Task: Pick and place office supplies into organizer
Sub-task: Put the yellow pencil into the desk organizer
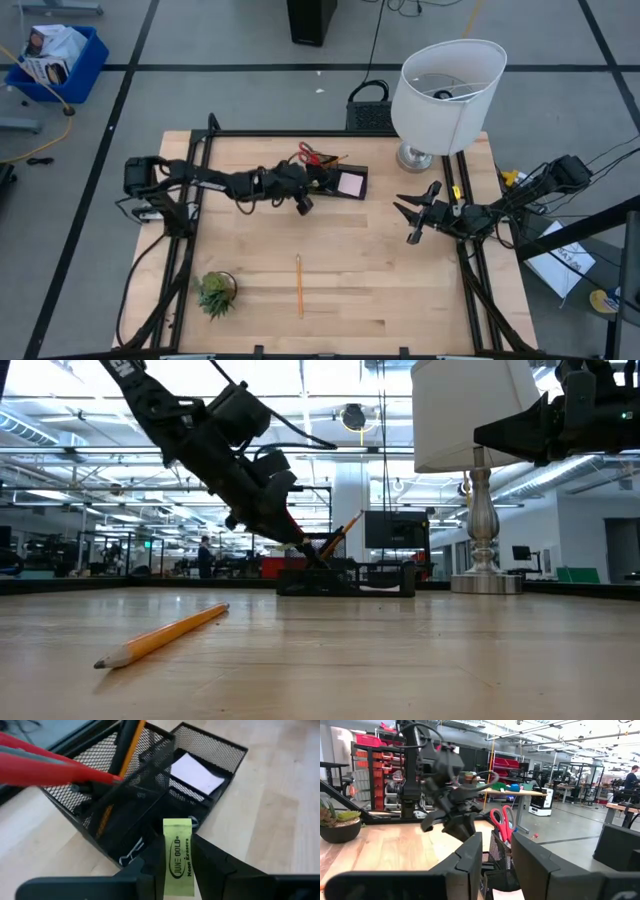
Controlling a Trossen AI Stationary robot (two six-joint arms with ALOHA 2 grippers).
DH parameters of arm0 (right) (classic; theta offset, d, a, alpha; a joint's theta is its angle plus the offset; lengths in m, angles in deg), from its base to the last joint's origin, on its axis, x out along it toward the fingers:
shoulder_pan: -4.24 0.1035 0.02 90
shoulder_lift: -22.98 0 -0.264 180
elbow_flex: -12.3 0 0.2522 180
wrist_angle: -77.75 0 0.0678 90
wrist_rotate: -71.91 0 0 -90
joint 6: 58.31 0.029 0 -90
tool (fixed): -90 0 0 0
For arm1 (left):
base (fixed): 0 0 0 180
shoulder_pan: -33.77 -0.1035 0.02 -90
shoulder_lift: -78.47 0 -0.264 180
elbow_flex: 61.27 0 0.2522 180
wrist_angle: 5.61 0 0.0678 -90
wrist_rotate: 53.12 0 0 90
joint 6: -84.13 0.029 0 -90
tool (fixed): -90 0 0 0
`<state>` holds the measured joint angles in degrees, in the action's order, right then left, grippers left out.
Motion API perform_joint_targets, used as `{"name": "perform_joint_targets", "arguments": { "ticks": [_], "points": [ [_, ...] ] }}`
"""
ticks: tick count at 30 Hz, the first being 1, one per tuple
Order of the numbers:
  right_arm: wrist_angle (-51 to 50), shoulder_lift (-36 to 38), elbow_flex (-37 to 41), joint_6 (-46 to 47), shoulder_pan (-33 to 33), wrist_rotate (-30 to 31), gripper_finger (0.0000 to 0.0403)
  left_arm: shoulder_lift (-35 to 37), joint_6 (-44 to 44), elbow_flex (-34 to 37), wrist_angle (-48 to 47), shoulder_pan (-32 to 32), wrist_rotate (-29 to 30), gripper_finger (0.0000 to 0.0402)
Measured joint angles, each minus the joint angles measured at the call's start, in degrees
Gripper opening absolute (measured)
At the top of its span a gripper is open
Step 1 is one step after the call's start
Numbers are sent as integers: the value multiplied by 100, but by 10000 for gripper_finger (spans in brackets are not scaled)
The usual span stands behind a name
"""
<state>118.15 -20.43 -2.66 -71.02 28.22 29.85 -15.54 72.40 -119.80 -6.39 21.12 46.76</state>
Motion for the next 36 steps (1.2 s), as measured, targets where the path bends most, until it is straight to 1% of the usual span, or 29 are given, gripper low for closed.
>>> {"name": "perform_joint_targets", "arguments": {
  "ticks": [2, 6, 12, 14, 18, 21, 24, 29, 30, 32, 33, 36],
  "points": [
    [-1, 0, 1, 0, -1, 0, 100, -1, 14, 0, 43, -166, -340, 87],
    [-1, 0, 0, 0, -1, -2, 100, -55, 239, 0, 248, -352, -786, 88],
    [-2, 1, 1, 0, 0, -1, 100, -53, 538, -7, 477, -418, -1015, 92],
    [-1, 0, 2, 0, 1, 0, 100, -53, 549, -7, 552, -417, -1030, 108],
    [-1, 2, 0, 0, 0, 0, 100, -173, 571, -1, 551, -424, -1028, 161],
    [5, 0, 0, 0, -1, 0, 100, -267, 563, -22, 853, -404, -1000, 197],
    [-1, 1, 1, -1, 0, -1, 100, -295, 423, 2, 756, -406, -1107, 222],
    [-1, 0, 0, 0, -1, 0, 100, -289, -11, -9, 597, -42, -1402, 238],
    [1, 2, 2, 0, -1, 0, 100, -290, -118, -9, 558, 42, -1646, 239],
    [-1, 1, 1, 0, 0, -1, 100, -289, -45, -9, 531, 206, -2364, 236],
    [0, 1, 0, 0, -1, 0, 100, -289, 19, -9, 521, 328, -2561, 234],
    [-1, 1, 2, 0, 1, -2, 100, -289, 104, -9, 549, 867, -2675, 234]
  ]
}}
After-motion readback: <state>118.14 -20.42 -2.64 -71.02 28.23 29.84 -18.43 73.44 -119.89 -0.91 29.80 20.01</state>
